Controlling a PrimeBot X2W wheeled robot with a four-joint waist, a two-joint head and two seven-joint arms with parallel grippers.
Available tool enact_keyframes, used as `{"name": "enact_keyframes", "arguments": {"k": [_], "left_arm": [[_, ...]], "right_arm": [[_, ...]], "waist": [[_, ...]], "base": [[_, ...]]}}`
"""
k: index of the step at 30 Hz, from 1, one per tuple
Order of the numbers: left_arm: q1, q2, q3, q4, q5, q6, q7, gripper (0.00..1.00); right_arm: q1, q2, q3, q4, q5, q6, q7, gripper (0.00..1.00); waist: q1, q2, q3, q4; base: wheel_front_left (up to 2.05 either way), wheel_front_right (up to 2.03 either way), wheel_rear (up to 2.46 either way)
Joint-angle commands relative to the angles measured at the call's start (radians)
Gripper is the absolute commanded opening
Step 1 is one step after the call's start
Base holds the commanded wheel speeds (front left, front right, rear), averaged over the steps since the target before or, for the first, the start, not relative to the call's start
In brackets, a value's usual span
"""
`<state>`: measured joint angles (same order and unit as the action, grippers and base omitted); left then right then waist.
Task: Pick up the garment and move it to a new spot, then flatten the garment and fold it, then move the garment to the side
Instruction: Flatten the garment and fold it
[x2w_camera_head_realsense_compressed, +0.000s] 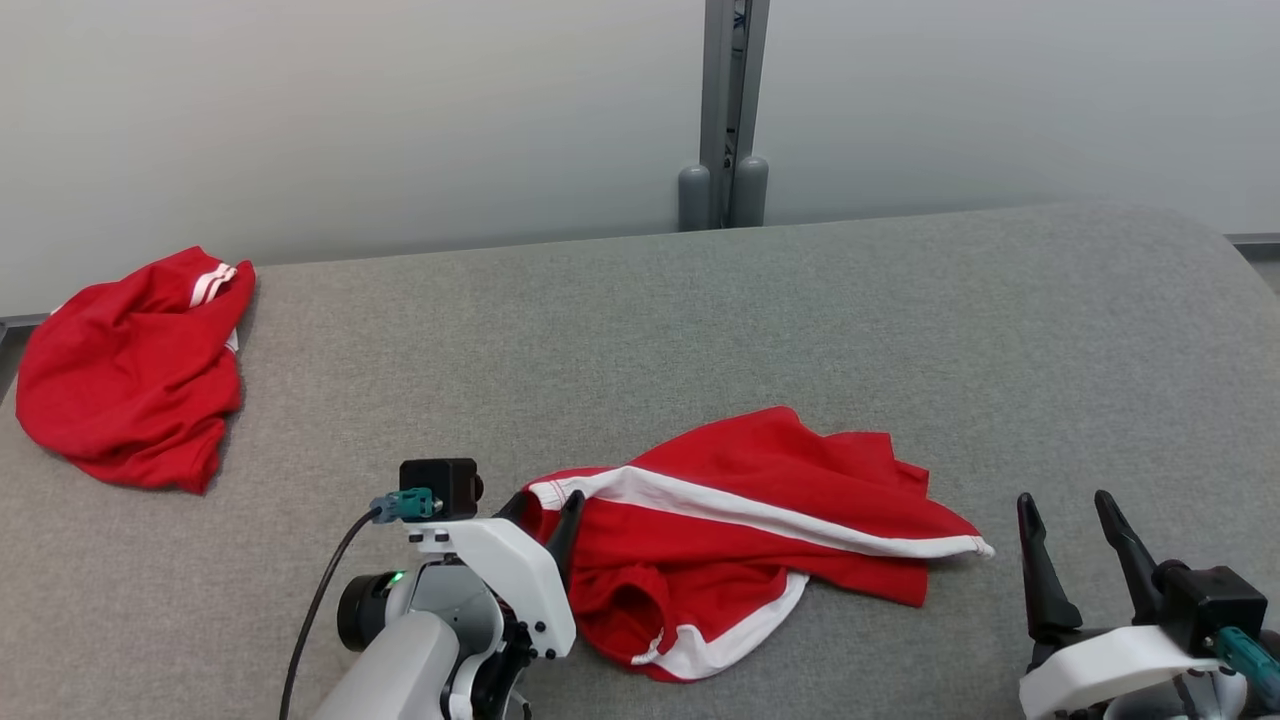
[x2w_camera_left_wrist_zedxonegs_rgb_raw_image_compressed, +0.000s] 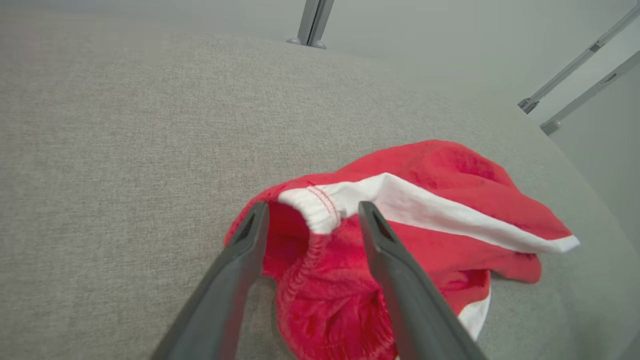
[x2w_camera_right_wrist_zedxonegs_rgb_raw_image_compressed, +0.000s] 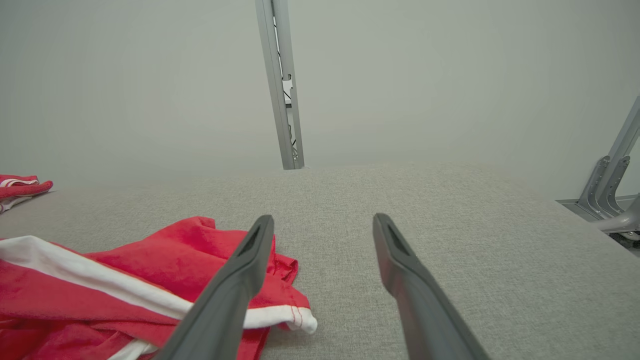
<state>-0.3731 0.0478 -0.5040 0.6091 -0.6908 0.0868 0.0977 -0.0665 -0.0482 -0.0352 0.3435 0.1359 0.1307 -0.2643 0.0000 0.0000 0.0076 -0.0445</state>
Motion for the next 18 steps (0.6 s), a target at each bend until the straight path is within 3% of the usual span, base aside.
{"name": "enact_keyframes", "arguments": {"k": [1,5,14,16,18], "left_arm": [[-0.023,0.005,-0.007,0.01,-0.012,0.008,0.003,0.4],[-0.038,0.005,-0.015,0.023,-0.03,0.018,0.005,0.35],[-0.083,0.005,-0.036,0.066,-0.099,0.028,-0.007,0.41],[-0.094,0.005,-0.037,0.073,-0.12,0.031,-0.021,0.35],[-0.104,0.005,-0.047,0.085,-0.135,0.034,-0.031,0.17]], "right_arm": [[-0.011,-0.004,-0.001,0.001,-0.002,0.0,0.0,1.0],[-0.02,-0.005,-0.002,0.003,-0.002,0.0,0.0,1.0],[-0.03,-0.005,-0.003,0.006,-0.001,0.0,0.0,1.0],[-0.031,-0.005,-0.002,0.006,0.0,0.0,0.0,1.0],[-0.034,-0.005,-0.002,0.006,0.002,0.0,0.0,1.0]], "waist": [[0.0,0.0,0.005,-0.005],[0.0,0.0,0.011,-0.01],[0.0,0.0,0.026,-0.02],[0.0,0.0,0.03,-0.022],[0.0,0.0,0.033,-0.023]], "base": [[0.0,0.0,0.0],[0.0,0.0,0.0],[0.0,0.0,0.0],[0.0,0.0,0.0],[0.0,0.0,0.0]]}}
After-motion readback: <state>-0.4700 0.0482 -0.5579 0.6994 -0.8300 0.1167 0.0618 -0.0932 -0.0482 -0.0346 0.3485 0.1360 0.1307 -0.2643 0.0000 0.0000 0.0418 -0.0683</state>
